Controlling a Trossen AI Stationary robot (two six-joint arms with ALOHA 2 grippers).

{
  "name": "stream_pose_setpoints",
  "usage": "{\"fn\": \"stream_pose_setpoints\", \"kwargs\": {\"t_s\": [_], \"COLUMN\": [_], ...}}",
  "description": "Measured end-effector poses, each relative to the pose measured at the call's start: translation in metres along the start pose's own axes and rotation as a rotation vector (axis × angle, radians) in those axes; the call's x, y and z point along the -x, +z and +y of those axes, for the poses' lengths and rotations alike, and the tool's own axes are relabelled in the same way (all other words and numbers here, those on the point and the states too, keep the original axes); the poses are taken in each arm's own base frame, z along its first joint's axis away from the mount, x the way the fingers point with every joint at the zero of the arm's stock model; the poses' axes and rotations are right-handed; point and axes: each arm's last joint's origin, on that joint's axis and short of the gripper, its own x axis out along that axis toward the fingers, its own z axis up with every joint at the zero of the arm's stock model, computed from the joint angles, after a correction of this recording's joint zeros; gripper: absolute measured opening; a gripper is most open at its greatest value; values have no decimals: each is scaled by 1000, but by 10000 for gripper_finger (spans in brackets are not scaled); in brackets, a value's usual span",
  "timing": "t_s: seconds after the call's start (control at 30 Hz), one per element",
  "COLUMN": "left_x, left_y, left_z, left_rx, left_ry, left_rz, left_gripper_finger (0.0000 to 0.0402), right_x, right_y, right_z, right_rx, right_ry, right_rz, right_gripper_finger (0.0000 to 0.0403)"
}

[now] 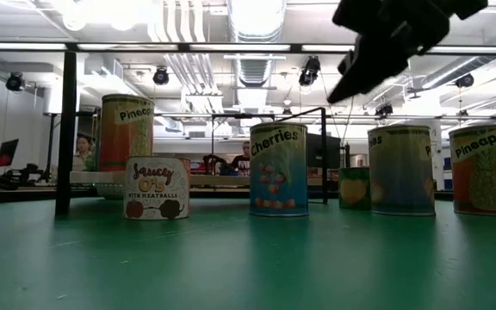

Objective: Pick and place cans onto a shelf
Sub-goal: Put the canned cherries on the shelf

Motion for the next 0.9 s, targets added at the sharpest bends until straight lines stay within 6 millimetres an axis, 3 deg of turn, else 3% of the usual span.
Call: {"fn": "stream_pose_setpoints", "kwargs": {"t_s": [0.13, 0.27, 0.67, 0.9], "left_x": [1, 0, -1, -1], "left_y": [0, -1, -2, -2], "left_z": [0, -1, -1, -1], "left_rx": [6, -14, -46, -46], "left_ry": [-3, -4, -4, -4], "left_rz": [-2, 5, 13, 13], "left_gripper_finger": [0, 0, 0, 0], "right_x": [-11, -25, -52, -62], "right_y": [7, 17, 47, 43], "right_z": [2, 5, 11, 12], "right_rx": [24, 41, 53, 52], "right_ry": [-2, -3, -43, -50], "right_rz": [20, 37, 294, 391], "right_gripper_finger": [19, 59, 267, 357]}}
